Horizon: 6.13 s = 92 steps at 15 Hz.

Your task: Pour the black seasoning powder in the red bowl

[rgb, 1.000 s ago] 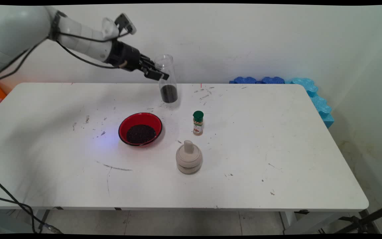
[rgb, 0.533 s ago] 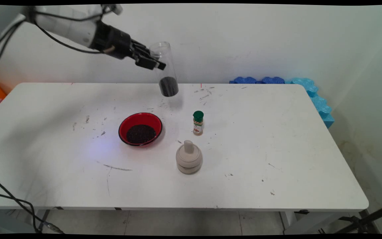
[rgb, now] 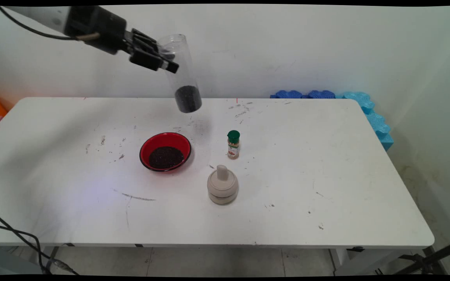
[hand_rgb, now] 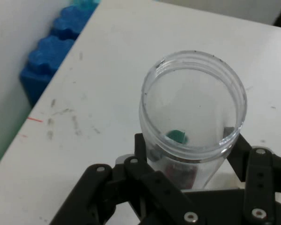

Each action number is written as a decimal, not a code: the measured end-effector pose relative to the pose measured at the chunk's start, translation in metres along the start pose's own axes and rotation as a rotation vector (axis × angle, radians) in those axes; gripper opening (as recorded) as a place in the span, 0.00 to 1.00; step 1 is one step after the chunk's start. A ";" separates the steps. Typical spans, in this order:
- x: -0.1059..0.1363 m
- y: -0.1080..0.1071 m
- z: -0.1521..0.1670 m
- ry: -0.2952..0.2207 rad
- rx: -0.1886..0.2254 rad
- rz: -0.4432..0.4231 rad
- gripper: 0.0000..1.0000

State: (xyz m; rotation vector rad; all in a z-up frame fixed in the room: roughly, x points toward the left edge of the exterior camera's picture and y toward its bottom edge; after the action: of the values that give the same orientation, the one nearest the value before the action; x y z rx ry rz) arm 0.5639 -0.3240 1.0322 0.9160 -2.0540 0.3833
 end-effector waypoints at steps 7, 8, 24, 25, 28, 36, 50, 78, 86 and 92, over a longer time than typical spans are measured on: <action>-0.003 0.020 -0.046 -0.024 -0.091 0.022 0.00; -0.005 0.024 -0.053 -0.031 -0.107 0.026 0.00; -0.051 0.058 -0.077 -0.112 -0.245 0.077 0.00; -0.054 0.059 -0.075 -0.115 -0.250 0.081 0.00; -0.061 0.061 -0.067 -0.119 -0.255 0.089 0.00; -0.070 0.057 -0.047 -0.118 -0.253 0.018 0.00; -0.090 0.045 -0.019 -0.198 -0.269 -0.370 0.00; -0.118 0.015 0.015 -0.317 -0.235 -1.265 0.00; -0.122 0.010 0.016 -0.327 -0.224 -1.530 0.00; -0.127 0.008 0.015 -0.341 -0.218 -1.723 0.00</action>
State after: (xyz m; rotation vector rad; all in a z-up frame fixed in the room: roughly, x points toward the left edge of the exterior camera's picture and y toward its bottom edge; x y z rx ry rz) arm 0.5990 -0.2673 0.9227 2.2140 -0.8523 -0.9322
